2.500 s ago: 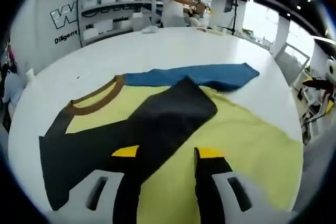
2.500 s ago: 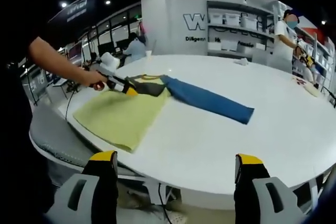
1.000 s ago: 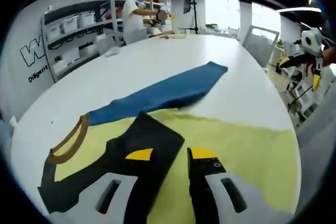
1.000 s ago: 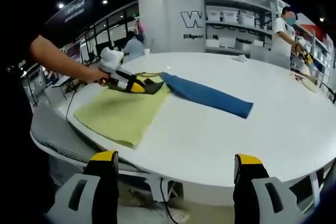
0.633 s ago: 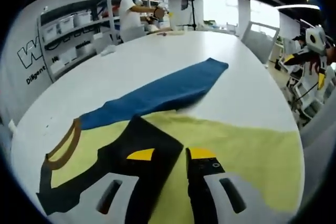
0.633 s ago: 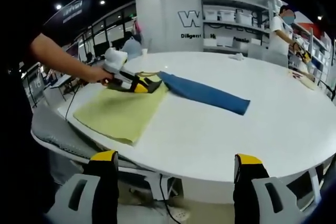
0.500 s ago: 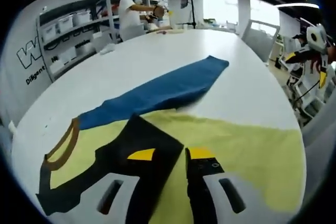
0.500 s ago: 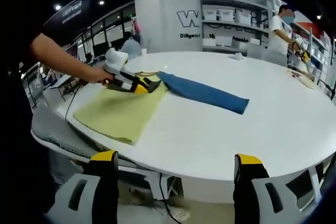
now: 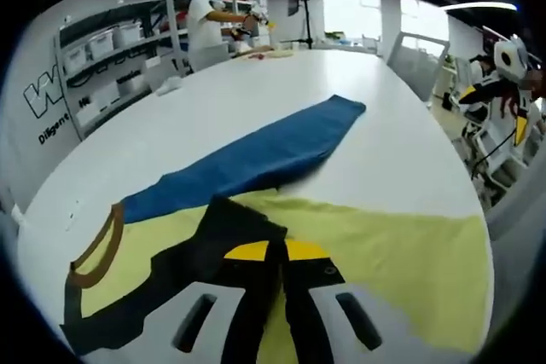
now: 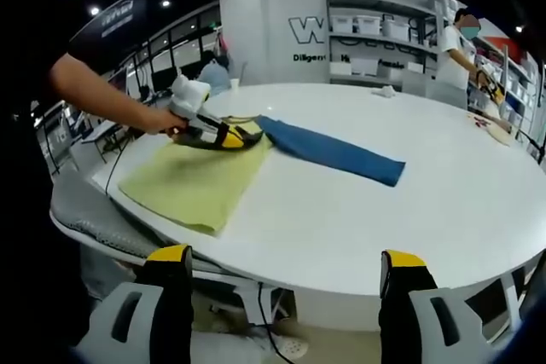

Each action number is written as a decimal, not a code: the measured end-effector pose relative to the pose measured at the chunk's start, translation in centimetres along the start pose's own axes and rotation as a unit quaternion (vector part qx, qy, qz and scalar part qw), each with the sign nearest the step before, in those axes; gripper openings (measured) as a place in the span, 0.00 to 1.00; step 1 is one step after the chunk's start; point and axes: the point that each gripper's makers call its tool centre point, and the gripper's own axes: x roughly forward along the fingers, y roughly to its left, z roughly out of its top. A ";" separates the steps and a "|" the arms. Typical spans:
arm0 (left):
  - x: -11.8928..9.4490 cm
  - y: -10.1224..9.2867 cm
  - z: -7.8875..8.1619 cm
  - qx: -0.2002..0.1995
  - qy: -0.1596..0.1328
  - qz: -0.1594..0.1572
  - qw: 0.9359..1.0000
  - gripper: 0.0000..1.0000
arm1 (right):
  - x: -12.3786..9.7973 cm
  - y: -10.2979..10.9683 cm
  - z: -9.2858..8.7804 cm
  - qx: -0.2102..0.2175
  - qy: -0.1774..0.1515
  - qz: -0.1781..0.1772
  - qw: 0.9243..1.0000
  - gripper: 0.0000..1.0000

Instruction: Fold the garment on the visible template until the final outline fits inside the template.

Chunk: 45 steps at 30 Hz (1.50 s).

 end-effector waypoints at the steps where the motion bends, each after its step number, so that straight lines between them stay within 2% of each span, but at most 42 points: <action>1: 0.0 -0.1 -0.1 0.004 0.002 -0.003 1.000 0.07 | 0.0 0.1 0.0 -0.001 0.000 0.001 1.000 0.89; 3: 0.0 -0.7 -0.3 0.001 -0.006 -0.020 1.000 0.08 | 0.1 0.2 0.1 -0.002 -0.002 0.003 1.000 0.89; 4: -0.1 -1.6 -0.7 -0.019 0.002 -0.043 0.999 0.08 | 0.1 0.2 0.2 -0.004 -0.002 0.003 1.000 0.89; 5: -0.1 -1.9 -0.5 -0.022 -0.005 -0.052 0.998 0.09 | 0.1 0.3 0.2 -0.005 -0.002 0.004 1.000 0.89; 6: -0.2 -2.0 -0.4 -0.016 -0.014 -0.054 0.998 0.10 | 0.1 0.3 0.3 -0.006 -0.003 0.004 1.000 0.89; 9: -0.2 -2.4 -0.5 0.004 -0.013 -0.057 0.998 0.08 | 0.0 0.3 0.4 -0.005 -0.005 0.002 1.000 0.89; 11: -0.1 -2.6 -0.5 0.001 -0.013 -0.061 0.998 0.09 | -0.1 0.2 0.4 -0.005 -0.005 0.001 1.000 0.89; 14: -0.2 -3.0 -0.1 -0.016 -0.018 -0.068 0.997 0.26 | -0.2 0.2 0.4 -0.006 -0.006 0.001 1.000 0.89; 16: -0.4 -3.0 0.1 -0.017 -0.021 -0.065 0.998 0.43 | -0.2 0.3 0.5 -0.006 -0.008 0.000 1.000 0.89; 18: -1.0 -2.7 0.4 -0.021 -0.028 -0.060 0.998 0.55 | -0.1 0.3 0.6 -0.005 -0.010 0.000 1.000 0.89; 23: -2.8 -1.6 0.1 -0.024 -0.035 -0.044 0.998 0.53 | 0.3 0.7 1.0 -0.007 -0.017 0.004 1.000 0.89; 27: -4.8 -1.0 -0.3 -0.031 -0.033 -0.032 0.998 0.57 | 0.7 0.9 1.4 -0.009 -0.024 0.011 1.000 0.90; 29: -5.9 -0.5 -0.1 -0.034 -0.046 -0.021 0.998 0.59 | 0.8 0.9 1.8 -0.009 -0.029 0.014 0.999 0.90; 31: -7.0 -0.2 -0.3 -0.041 -0.045 -0.016 0.998 0.60 | 0.9 0.8 2.3 -0.009 -0.033 0.017 0.999 0.90; 37: -8.7 0.8 -1.5 -0.050 -0.039 0.005 0.998 0.63 | 1.2 0.8 3.9 -0.017 -0.048 0.022 0.998 0.90; 45: -10.4 0.9 -1.3 -0.069 -0.054 0.024 0.996 0.65 | 0.5 1.0 5.5 -0.022 -0.066 0.028 0.997 0.91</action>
